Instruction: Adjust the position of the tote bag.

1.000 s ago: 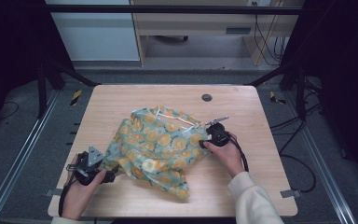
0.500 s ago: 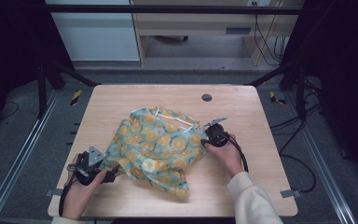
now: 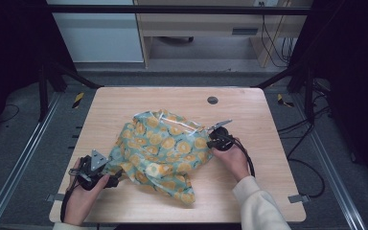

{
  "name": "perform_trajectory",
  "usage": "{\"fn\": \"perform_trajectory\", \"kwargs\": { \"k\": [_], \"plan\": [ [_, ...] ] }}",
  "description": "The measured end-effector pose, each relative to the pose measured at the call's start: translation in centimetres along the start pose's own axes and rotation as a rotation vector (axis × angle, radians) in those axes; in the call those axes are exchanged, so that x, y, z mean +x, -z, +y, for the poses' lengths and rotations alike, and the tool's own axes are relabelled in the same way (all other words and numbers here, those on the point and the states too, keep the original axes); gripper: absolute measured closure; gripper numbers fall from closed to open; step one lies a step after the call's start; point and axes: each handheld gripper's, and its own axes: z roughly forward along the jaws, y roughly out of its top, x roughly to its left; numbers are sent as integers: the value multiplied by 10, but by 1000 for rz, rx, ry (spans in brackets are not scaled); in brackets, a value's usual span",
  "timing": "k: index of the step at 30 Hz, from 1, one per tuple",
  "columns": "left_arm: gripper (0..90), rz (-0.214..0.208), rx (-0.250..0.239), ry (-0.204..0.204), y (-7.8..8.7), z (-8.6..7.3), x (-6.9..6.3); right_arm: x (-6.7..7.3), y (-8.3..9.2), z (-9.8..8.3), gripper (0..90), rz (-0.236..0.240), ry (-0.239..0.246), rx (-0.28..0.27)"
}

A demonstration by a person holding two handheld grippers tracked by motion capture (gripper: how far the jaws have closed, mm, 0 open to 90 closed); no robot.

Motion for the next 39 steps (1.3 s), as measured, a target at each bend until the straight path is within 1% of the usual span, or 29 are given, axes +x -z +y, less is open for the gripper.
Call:
{"fn": "perform_trajectory", "kwargs": {
  "k": [1,6,7,8,9,10,11,12,13,15,16,18,19,20,21,23,24,25,26,27,28,29,30,32,35,36,37,38,39],
  "plan": [
    [63,0,0,0,0,0,0,0,0,0,894,0,0,0],
    [63,-1,1,0,-1,0,0,2,7,2,899,6,7,-42],
    [63,-2,2,1,-1,0,0,3,10,3,899,8,10,-57],
    [63,-1,3,1,-1,0,0,7,17,6,899,14,20,-86],
    [63,-1,4,1,-1,0,0,7,17,6,899,14,20,-86],
    [63,0,3,1,0,0,0,13,25,10,900,22,36,-118],
    [63,0,3,1,0,0,0,13,25,10,900,22,36,-118],
    [63,2,0,2,0,0,0,16,29,12,900,23,47,-135],
    [63,2,-1,3,1,0,0,23,40,16,900,36,64,-174],
    [63,3,1,7,0,0,1,31,50,20,900,50,83,-205],
    [63,3,1,7,0,0,1,35,54,22,900,66,83,-224],
    [74,1,5,2,-1,0,1,43,63,26,900,88,96,-250],
    [82,1,5,2,-1,0,1,43,63,26,900,88,96,-250],
    [82,2,7,2,-1,0,1,53,71,30,900,113,116,-282],
    [82,-1,9,5,-1,0,1,53,71,30,900,113,116,-282],
    [82,0,11,9,0,1,2,64,78,33,900,134,143,-306],
    [82,1,19,15,-1,1,3,76,84,35,900,158,171,-324],
    [82,3,22,17,-1,0,4,82,87,35,900,165,187,-329],
    [82,3,22,17,-1,0,4,82,87,35,900,165,187,-329],
    [82,4,24,21,0,0,5,89,90,36,900,174,202,-333],
    [83,2,16,32,1,0,6,101,94,37,900,189,236,-335],
    [83,2,16,32,1,0,6,105,95,37,900,196,250,-338],
    [83,2,6,42,3,1,7,110,96,37,900,202,259,-335],
    [85,-1,-13,53,5,3,8,116,96,36,900,216,280,-333],
    [94,-5,-26,67,6,6,12,120,97,34,900,228,285,-330],
    [99,6,-40,79,7,13,18,124,98,32,900,238,296,-327],
    [107,6,-40,79,7,13,18,126,98,31,900,242,301,-327],
    [116,20,-48,77,8,24,25,128,97,30,900,246,306,-327],
    [119,20,-52,76,9,30,29,129,97,29,900,249,312,-324]
  ]
}}
